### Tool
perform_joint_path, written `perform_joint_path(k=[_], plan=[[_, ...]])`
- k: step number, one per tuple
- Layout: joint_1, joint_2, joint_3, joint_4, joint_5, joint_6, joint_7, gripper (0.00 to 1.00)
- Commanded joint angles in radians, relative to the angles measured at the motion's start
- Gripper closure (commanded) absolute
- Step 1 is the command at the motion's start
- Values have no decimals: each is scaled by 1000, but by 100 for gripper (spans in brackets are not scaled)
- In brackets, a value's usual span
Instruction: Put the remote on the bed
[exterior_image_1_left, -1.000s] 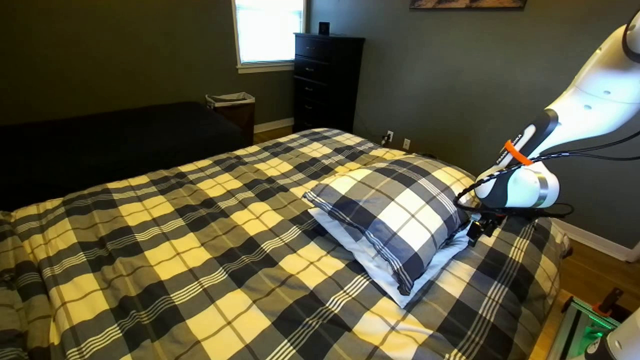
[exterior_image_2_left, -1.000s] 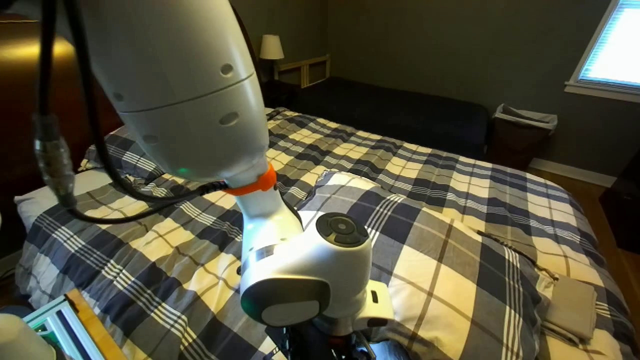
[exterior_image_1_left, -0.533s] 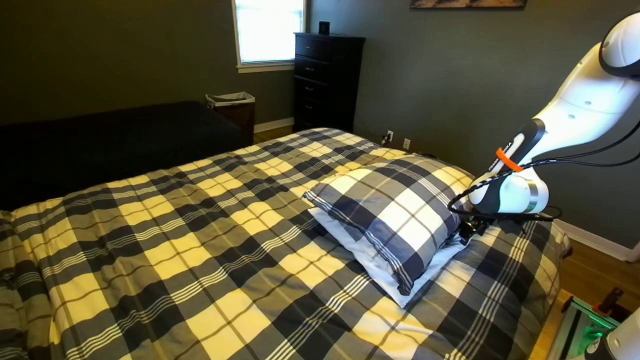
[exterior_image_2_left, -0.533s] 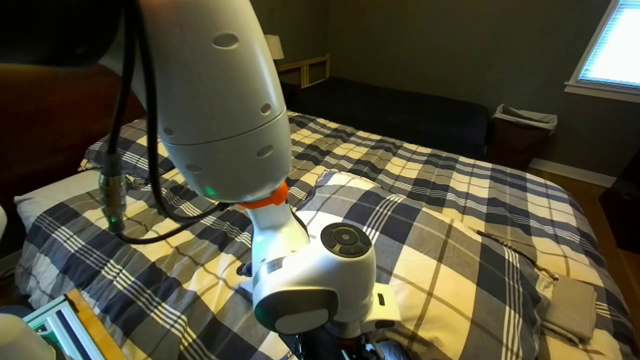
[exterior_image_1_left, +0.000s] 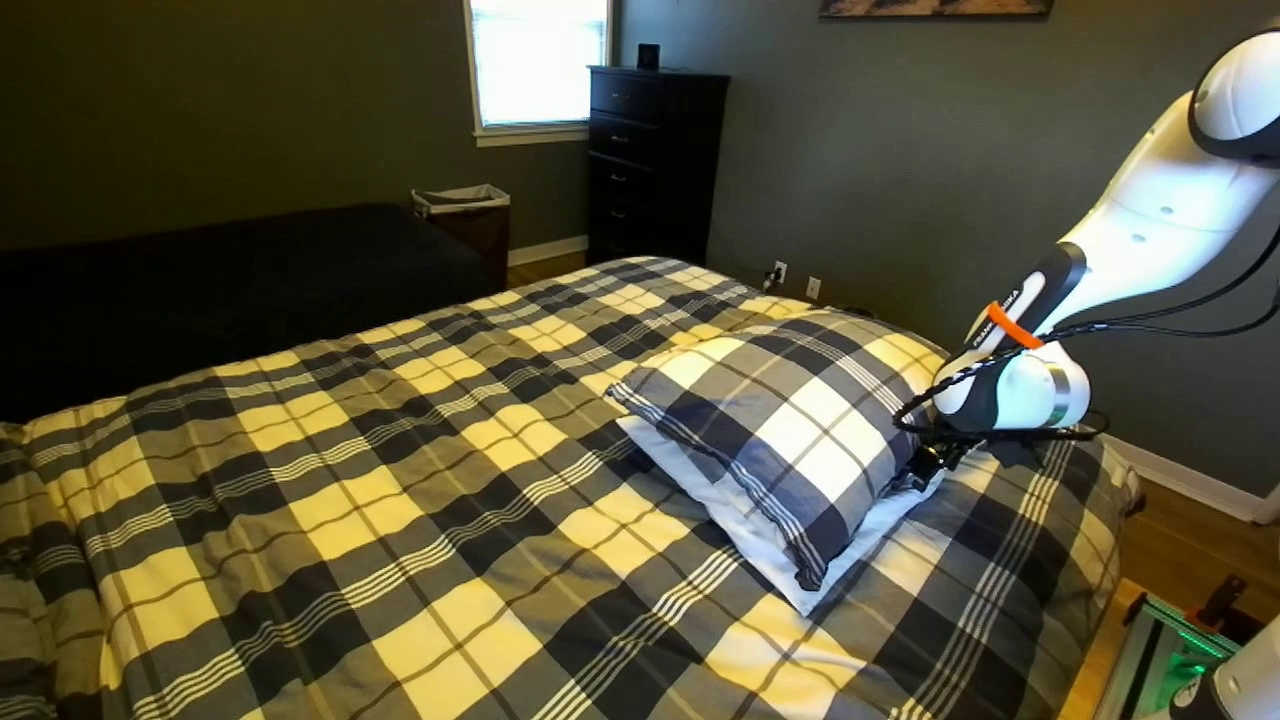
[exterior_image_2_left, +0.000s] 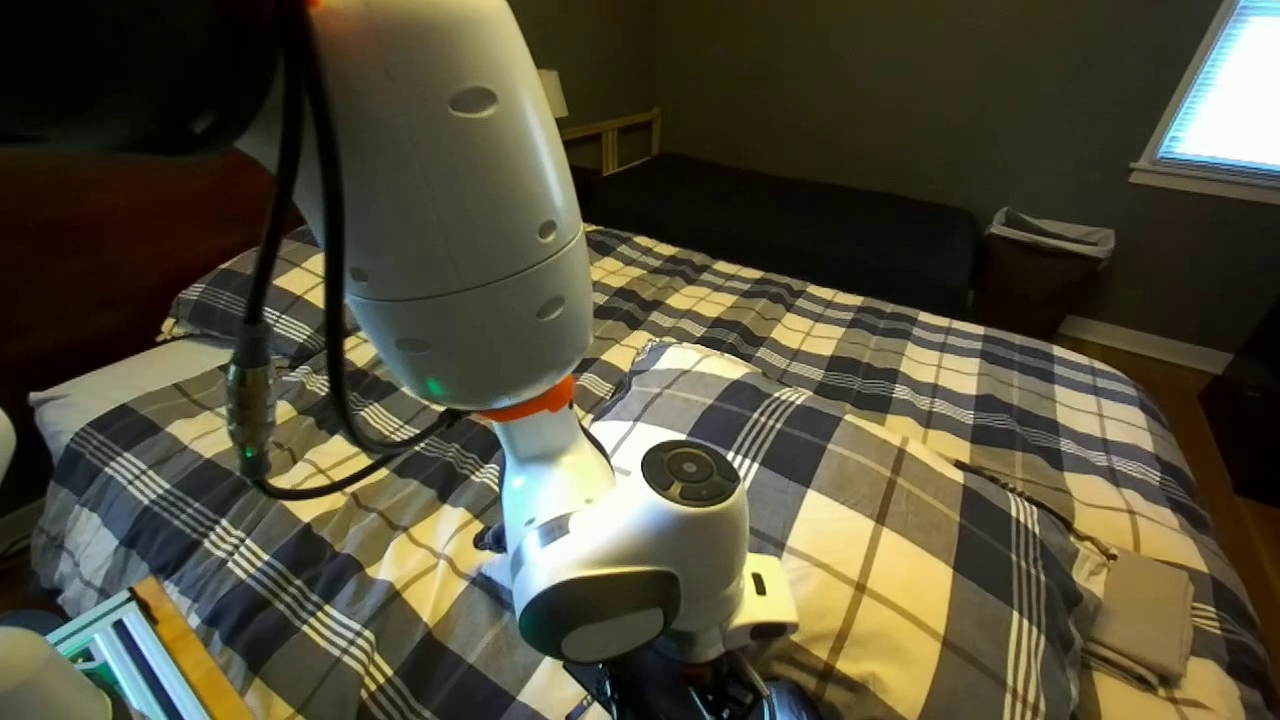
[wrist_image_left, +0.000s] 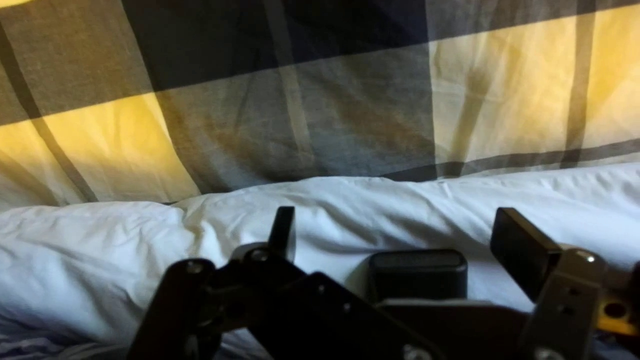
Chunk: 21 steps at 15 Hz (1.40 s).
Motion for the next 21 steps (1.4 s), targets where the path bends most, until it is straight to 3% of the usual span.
perform_joint_path(k=[1,5,9,14,15,16,21], plan=[[-60,67,69,33,-39,57,2,0],[-100,120,123,53,-88,150,20,0],[-122,168,133,77,-158,226,51,0],[-151,204,151,102,-222,247,92,0],[-159,208,156,104,-231,254,96,25],[-163,210,158,106,-239,256,99,27],[-180,191,163,96,-265,270,112,66]])
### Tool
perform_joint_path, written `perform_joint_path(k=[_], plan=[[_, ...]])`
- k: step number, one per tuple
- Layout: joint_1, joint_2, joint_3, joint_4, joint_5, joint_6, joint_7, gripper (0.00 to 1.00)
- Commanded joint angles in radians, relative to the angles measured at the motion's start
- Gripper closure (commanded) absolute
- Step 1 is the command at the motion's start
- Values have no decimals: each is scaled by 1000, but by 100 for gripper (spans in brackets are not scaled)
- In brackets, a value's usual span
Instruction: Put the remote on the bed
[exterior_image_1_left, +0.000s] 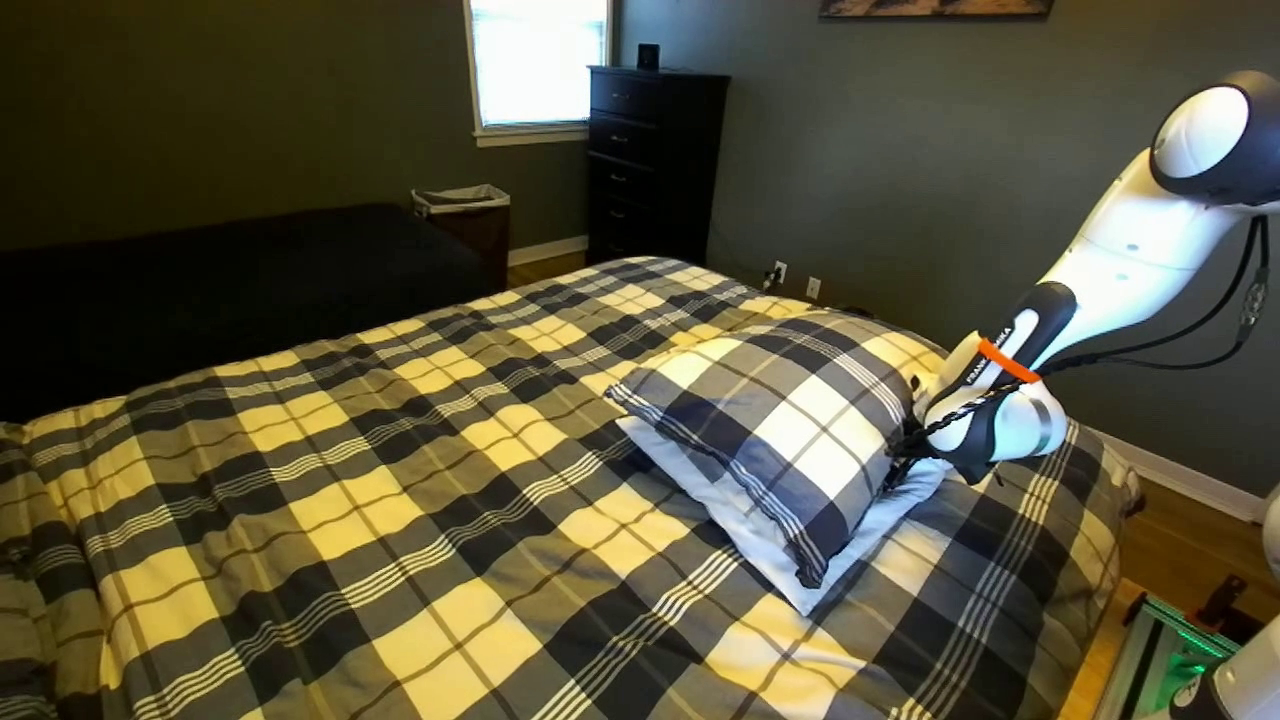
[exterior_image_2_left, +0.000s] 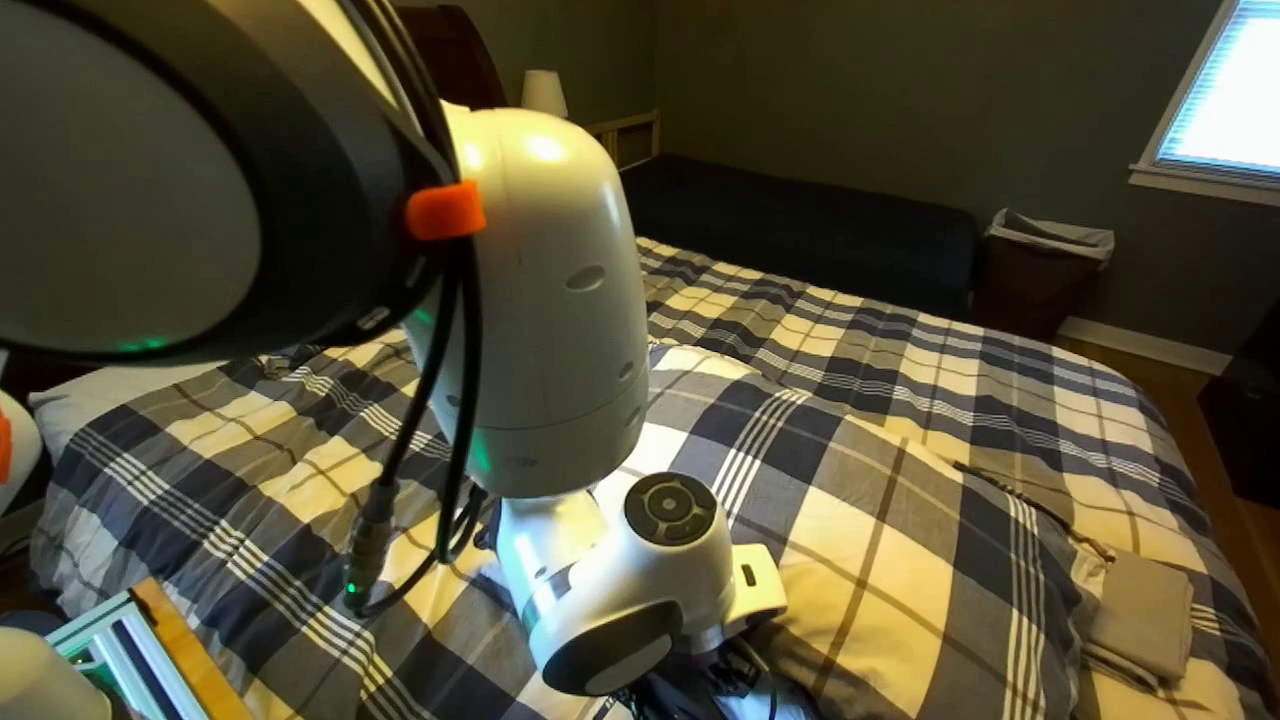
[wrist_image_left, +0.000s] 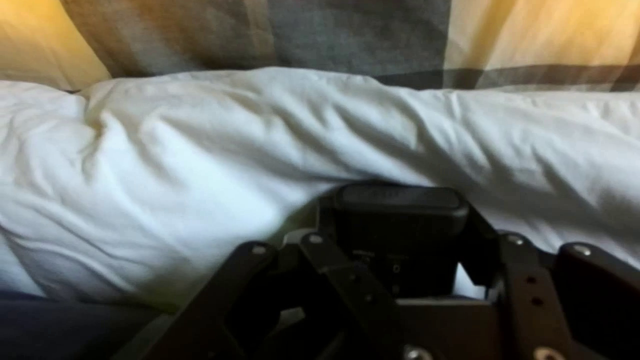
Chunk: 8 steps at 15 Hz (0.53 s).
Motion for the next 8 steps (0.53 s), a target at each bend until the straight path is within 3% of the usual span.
perform_joint_path(k=[1,8], plan=[[-25,9,11,6,-46,37,36,67],[12,-73,-30,-53,-19,-73,80,67]])
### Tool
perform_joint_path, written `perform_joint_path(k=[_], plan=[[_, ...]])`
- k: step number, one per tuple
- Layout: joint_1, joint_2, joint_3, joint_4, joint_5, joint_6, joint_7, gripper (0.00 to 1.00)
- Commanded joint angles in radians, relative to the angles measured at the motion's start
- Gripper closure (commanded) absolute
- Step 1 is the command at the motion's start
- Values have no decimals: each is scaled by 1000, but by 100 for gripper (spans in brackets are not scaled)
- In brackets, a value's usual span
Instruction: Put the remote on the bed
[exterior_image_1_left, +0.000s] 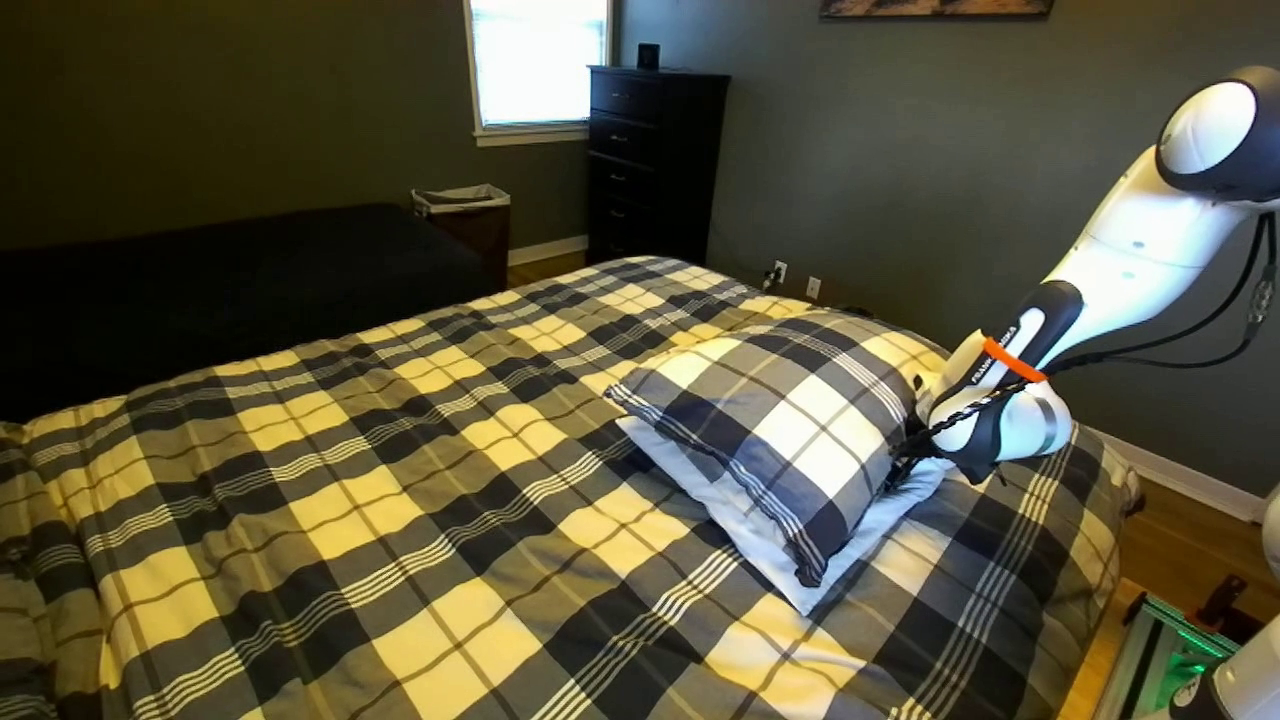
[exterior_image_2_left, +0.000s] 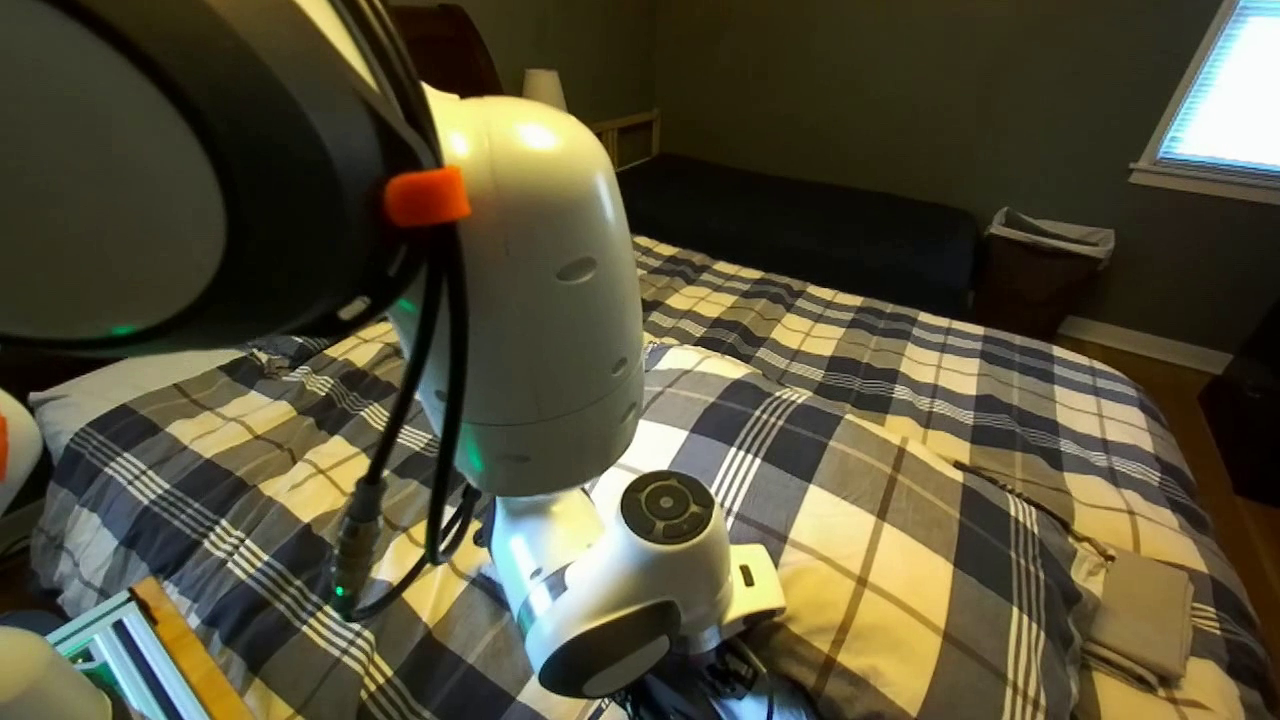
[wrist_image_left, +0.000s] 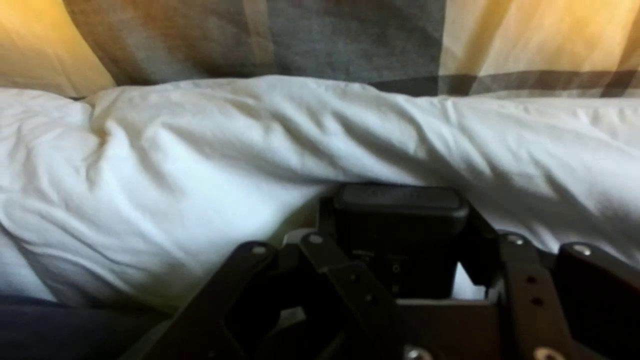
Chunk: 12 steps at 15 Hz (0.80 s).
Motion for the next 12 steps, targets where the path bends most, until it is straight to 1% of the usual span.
perform_joint_path(k=[1,5,7,9,12], plan=[[44,-72,-53,-43,18,-98,81,67],[142,-129,-164,-68,49,-182,129,67],[180,-154,-207,-78,57,-231,137,67],[187,-180,-215,-87,69,-287,125,67],[146,-235,-167,-106,107,-397,61,67]])
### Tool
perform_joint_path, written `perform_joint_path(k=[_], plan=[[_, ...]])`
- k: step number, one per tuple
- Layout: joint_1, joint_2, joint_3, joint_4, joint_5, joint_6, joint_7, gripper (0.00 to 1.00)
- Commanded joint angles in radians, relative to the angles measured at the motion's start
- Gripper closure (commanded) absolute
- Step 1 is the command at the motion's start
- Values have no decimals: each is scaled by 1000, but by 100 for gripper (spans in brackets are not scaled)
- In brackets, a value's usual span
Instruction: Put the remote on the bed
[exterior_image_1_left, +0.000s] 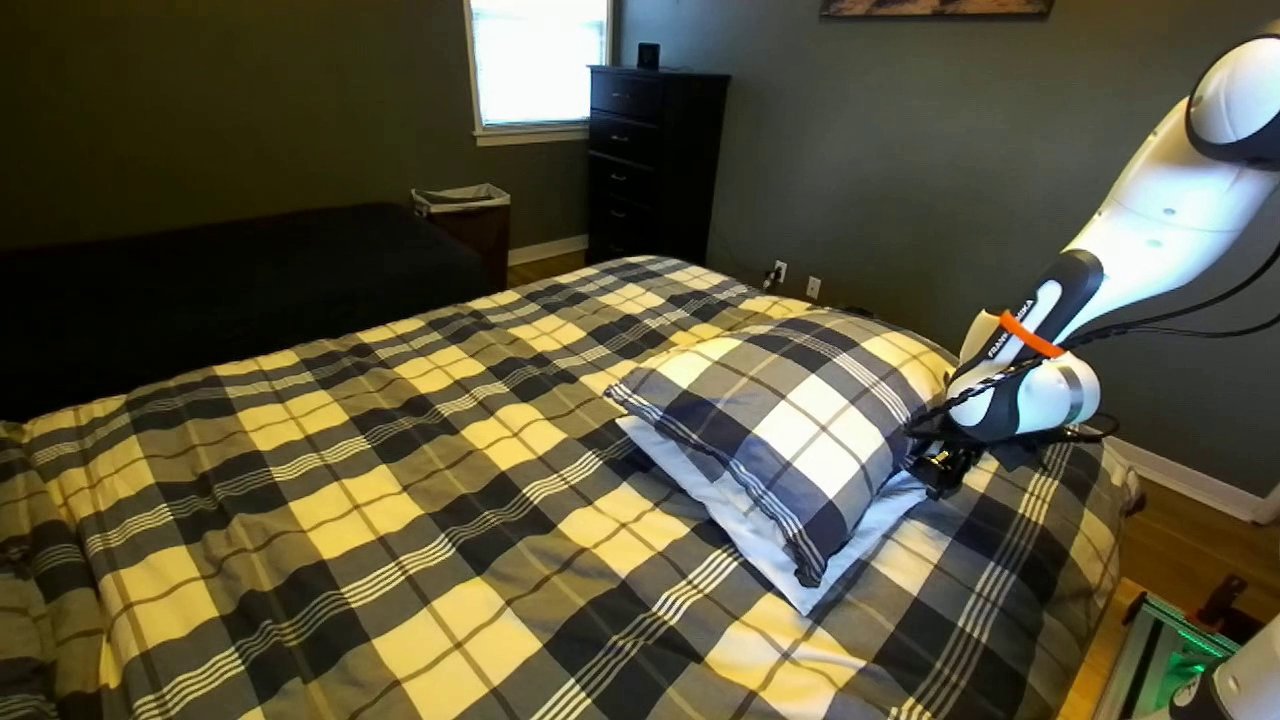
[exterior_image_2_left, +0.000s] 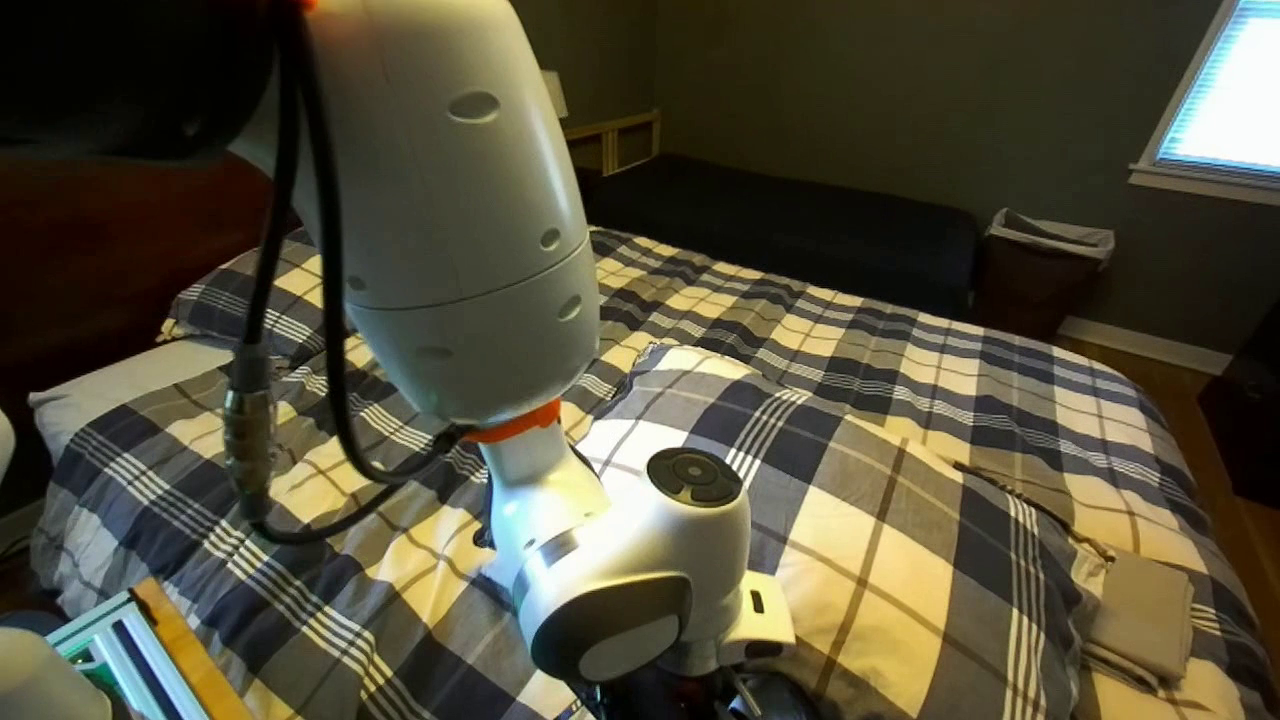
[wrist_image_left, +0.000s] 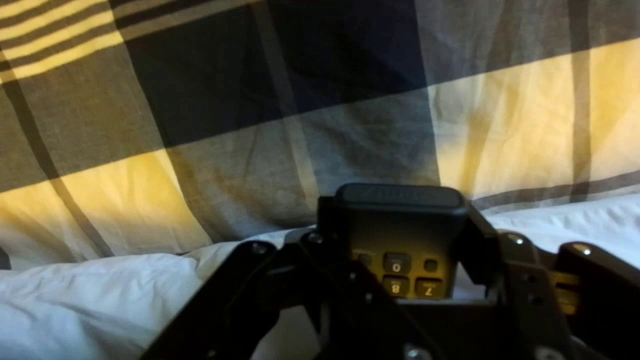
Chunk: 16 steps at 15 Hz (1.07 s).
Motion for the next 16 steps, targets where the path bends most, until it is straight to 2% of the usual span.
perform_joint_path(k=[1,5,11,14,16], plan=[[-18,-89,21,-44,62,-133,-63,67],[0,-159,3,-56,118,-289,-135,67],[46,-252,-52,-62,139,-493,-203,67],[75,-309,-72,-81,128,-584,-270,67],[107,-330,-90,-90,120,-603,-284,67]])
